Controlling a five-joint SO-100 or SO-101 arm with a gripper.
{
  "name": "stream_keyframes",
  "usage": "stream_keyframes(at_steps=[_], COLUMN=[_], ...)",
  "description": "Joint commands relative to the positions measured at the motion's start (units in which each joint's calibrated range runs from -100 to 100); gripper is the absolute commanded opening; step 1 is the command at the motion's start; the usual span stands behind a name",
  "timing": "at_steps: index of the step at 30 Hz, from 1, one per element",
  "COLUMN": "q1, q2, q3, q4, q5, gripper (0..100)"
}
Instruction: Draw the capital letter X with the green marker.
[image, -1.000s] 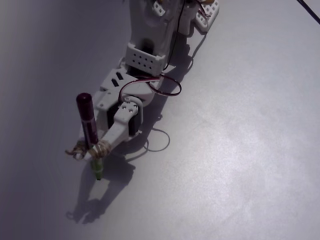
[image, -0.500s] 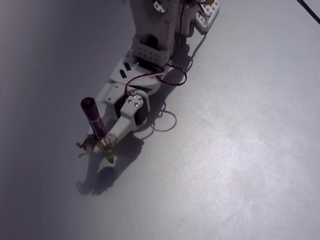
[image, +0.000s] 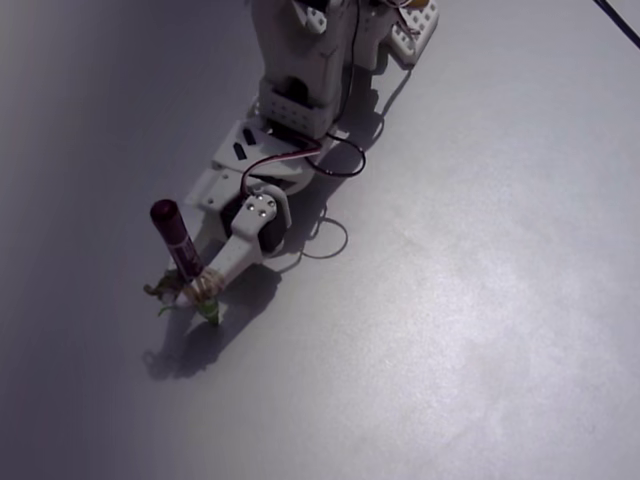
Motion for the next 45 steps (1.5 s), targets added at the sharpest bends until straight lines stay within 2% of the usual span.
stream_keyframes(at_steps=[1,15,18,21,24,27,30,34,39,45], q1=[0.4,10.6,10.7,6.8,2.8,-2.7,-8.9,-14.4,-15.8,-17.6], q2=[-0.2,-8.2,-8.8,-11.1,-18.2,-27.2,-41.5,-61.5,-72.7,-73.4], q3=[0.6,14.9,14.9,13.3,11.8,9.8,10.9,17.2,20.4,15.9], q4=[-1.5,-8.2,-7.9,-5.7,3.1,12.1,29.9,52.9,75.1,86.1], q5=[0.0,3.1,2.4,0.7,-2.4,-11.3,-21.8,-28.7,-35.6,-39.3], gripper=[1,1,1,1,1,1,1,1,1,1])
